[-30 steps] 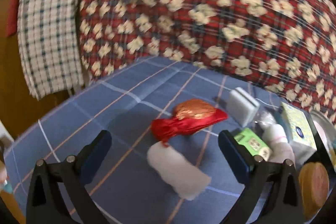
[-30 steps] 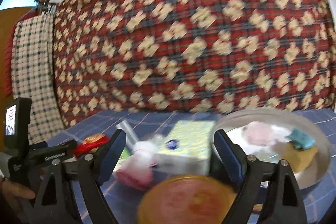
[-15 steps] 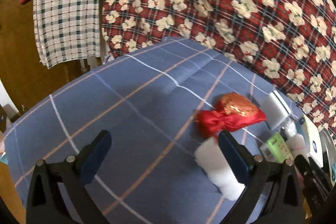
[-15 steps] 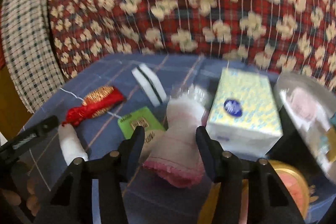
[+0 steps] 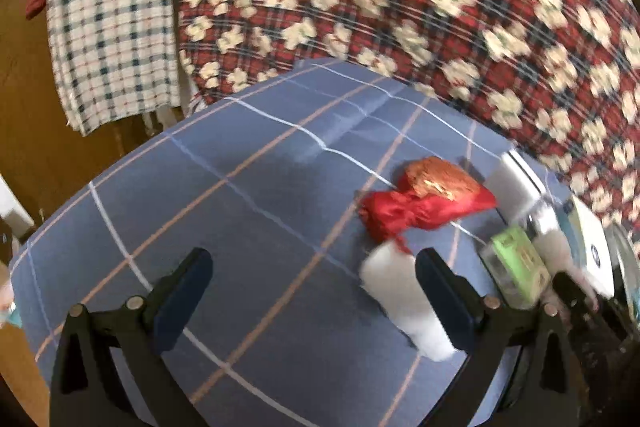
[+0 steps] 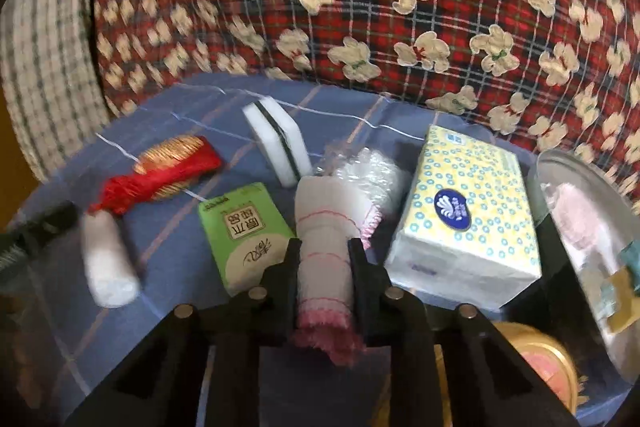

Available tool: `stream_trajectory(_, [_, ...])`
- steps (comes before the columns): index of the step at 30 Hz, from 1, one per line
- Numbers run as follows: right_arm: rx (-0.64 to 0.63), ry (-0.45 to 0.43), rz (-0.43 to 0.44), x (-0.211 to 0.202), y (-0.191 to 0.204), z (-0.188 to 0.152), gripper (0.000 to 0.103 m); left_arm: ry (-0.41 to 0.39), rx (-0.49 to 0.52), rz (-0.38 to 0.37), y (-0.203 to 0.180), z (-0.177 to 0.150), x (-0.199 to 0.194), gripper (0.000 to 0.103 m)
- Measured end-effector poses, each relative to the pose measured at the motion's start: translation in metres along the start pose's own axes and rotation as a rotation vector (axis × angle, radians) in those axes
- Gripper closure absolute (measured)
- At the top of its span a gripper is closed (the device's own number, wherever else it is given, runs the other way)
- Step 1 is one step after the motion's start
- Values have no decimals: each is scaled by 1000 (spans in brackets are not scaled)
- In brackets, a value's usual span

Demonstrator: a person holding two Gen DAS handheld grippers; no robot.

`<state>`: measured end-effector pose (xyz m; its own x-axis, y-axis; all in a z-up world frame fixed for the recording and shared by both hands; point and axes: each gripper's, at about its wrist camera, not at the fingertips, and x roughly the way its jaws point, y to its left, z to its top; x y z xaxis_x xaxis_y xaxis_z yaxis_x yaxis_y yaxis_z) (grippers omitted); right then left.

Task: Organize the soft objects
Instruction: 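Grasp the white cotton roll with the left tool while the right tool grasps the pink-edged towel roll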

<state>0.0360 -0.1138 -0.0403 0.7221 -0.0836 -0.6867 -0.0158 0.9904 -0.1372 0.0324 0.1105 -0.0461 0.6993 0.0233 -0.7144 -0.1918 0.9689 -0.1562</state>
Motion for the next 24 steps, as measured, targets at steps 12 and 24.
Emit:
stream_trajectory(12, [47, -298, 338, -75, -8, -12, 79, 83, 62, 6, -30, -2, 18, 0])
stream_trajectory(24, [33, -331, 309, -83, -8, -16, 79, 109, 66, -23, -44, -9, 25, 18])
